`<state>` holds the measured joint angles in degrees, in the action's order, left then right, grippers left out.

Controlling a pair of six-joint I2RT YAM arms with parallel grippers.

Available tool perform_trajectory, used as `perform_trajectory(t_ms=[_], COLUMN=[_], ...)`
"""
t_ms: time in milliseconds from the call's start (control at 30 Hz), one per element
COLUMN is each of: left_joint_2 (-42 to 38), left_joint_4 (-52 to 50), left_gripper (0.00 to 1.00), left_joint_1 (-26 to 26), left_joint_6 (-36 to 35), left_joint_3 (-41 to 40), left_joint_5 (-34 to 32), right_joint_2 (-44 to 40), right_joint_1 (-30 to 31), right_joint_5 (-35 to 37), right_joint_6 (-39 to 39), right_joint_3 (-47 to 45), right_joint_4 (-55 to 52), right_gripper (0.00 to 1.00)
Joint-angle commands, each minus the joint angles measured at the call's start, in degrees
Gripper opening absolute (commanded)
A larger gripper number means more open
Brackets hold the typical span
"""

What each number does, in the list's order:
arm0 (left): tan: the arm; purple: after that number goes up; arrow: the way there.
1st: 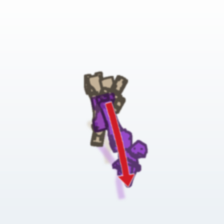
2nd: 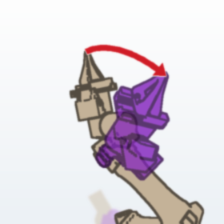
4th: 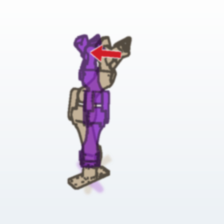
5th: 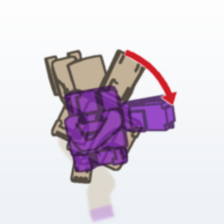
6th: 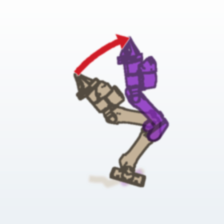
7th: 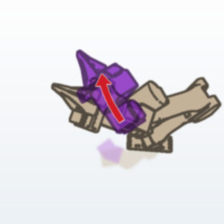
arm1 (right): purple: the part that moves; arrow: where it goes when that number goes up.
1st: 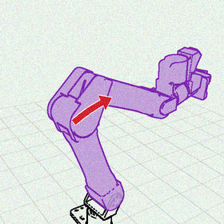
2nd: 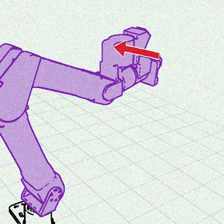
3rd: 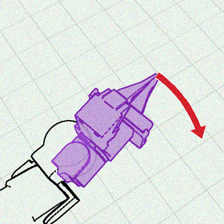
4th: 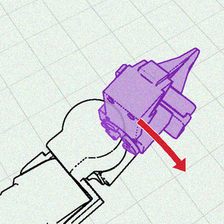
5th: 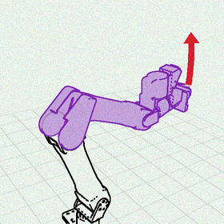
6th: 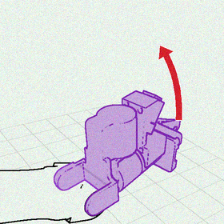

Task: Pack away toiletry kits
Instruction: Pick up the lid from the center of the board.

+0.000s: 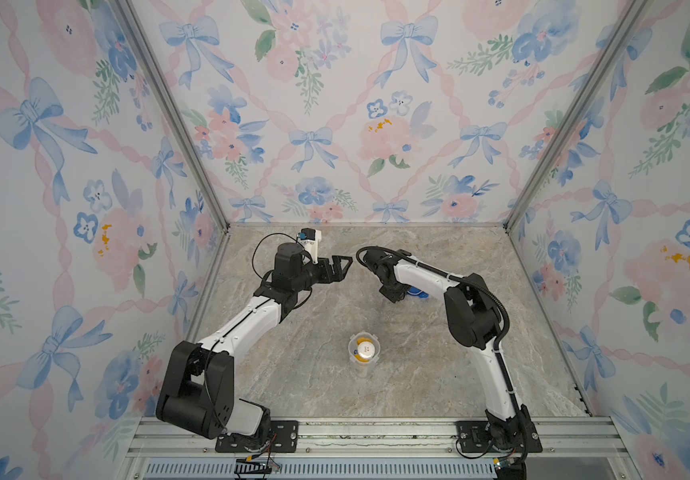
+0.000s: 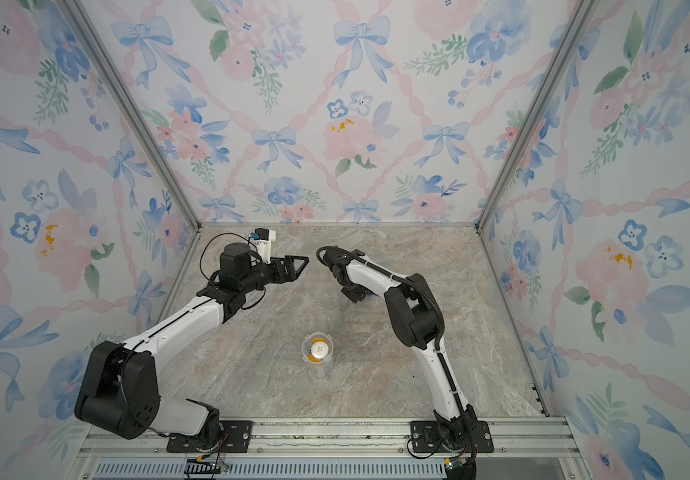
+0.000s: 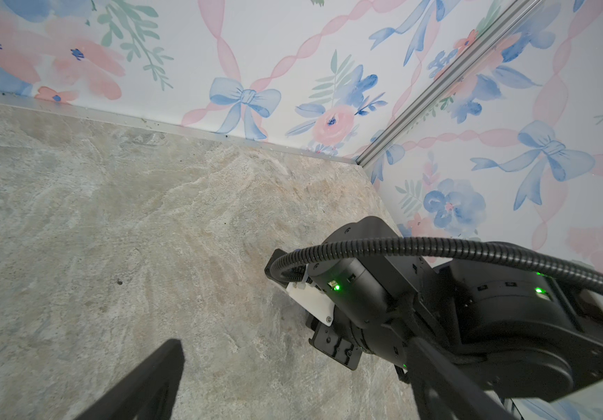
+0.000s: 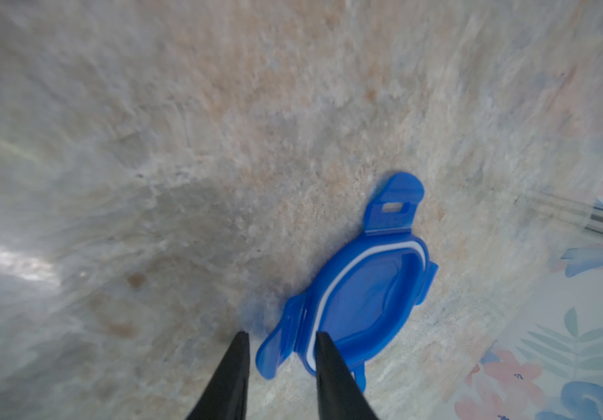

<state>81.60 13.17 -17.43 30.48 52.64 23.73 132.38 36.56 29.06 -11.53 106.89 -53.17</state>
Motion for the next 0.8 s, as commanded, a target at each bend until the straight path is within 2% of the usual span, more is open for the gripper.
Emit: perform_trajectory(t_ms=[0, 167, 500, 767], left_joint_2=[-0.49, -0.26, -0.08, 0.07], left_joint_4=[-0.25, -0.25, -0.12, -0.14], left_gripper=[0.98, 0.98, 0.98, 0.98], left_joint_1=[0.56, 0.74, 1.16, 1.44], left_joint_6=[-0.03, 0.18, 0.28, 0.36], left_joint_3=[-0.61, -0.46, -0.17, -0.35], left_joint_5=[1.13, 1.41, 1.59, 1.19], right_joint_2=[1.87, 2.41, 2.87, 0.92], right_joint_1=[0.71, 0.71, 0.75, 0.97], right_joint_5=[2.77, 3.59, 4.87, 5.1], right_joint_6=[-0.67, -0.85, -0.67, -1.13], right_joint_3=[-0.63, -0.64, -2.38, -4.71], right_joint_4=[-1.67, -1.37, -0.2, 2.74], right_gripper=[0.31, 0.26, 0.26, 0.15])
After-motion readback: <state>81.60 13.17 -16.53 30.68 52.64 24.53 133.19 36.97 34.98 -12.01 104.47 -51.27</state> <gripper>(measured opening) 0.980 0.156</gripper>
